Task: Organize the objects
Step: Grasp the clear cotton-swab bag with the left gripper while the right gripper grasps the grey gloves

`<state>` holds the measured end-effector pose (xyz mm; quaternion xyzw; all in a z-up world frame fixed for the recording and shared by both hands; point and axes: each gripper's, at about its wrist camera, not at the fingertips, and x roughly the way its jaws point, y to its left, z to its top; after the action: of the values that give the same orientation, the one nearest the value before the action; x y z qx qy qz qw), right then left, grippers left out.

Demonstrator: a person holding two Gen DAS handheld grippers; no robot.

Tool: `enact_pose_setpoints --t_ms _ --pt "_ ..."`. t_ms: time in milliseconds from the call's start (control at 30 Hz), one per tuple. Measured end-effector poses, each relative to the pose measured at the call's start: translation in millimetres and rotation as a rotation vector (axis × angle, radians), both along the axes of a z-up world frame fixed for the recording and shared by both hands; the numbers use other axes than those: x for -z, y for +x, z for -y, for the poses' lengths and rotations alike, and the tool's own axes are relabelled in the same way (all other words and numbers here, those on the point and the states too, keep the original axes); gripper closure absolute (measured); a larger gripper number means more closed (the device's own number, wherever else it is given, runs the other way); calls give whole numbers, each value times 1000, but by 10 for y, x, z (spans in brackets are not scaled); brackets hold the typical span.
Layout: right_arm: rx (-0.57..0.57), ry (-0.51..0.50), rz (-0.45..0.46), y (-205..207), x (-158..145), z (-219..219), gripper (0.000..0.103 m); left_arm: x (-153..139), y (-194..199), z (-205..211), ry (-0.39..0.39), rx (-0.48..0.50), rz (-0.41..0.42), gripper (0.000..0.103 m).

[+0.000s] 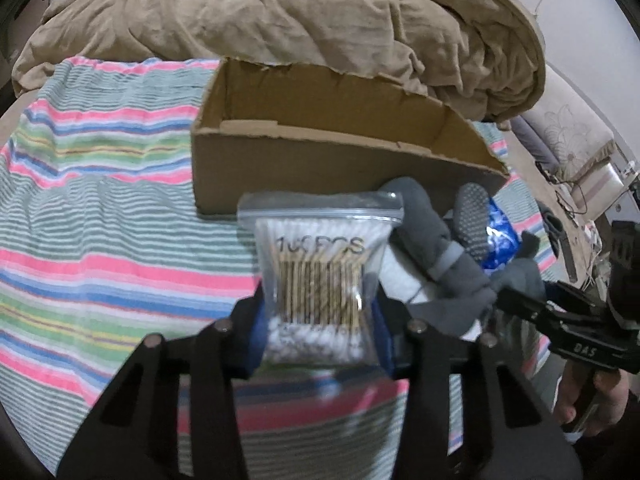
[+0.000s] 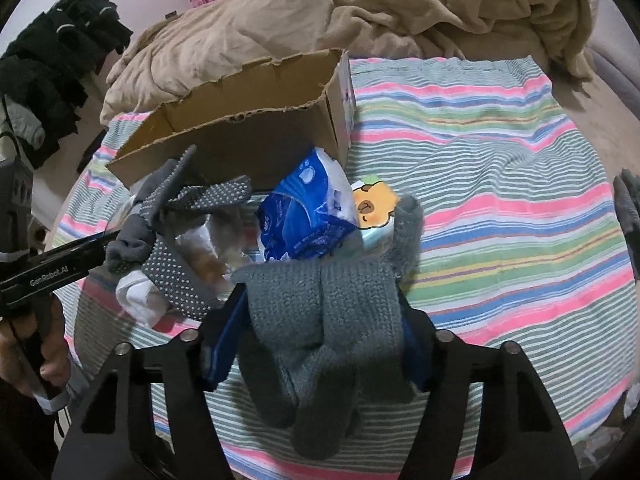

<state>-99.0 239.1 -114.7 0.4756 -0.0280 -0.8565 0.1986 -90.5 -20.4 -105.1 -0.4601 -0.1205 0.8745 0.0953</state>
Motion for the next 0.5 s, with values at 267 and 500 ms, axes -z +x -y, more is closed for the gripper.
enact_pose_setpoints --t_ms 267,500 --pt "22 -22 -30 72 -127 -66 51 -222 216 44 11 -10 -34 58" --pt "20 -37 -55 124 -275 -110 67 -469 328 78 20 -21 -82 58"
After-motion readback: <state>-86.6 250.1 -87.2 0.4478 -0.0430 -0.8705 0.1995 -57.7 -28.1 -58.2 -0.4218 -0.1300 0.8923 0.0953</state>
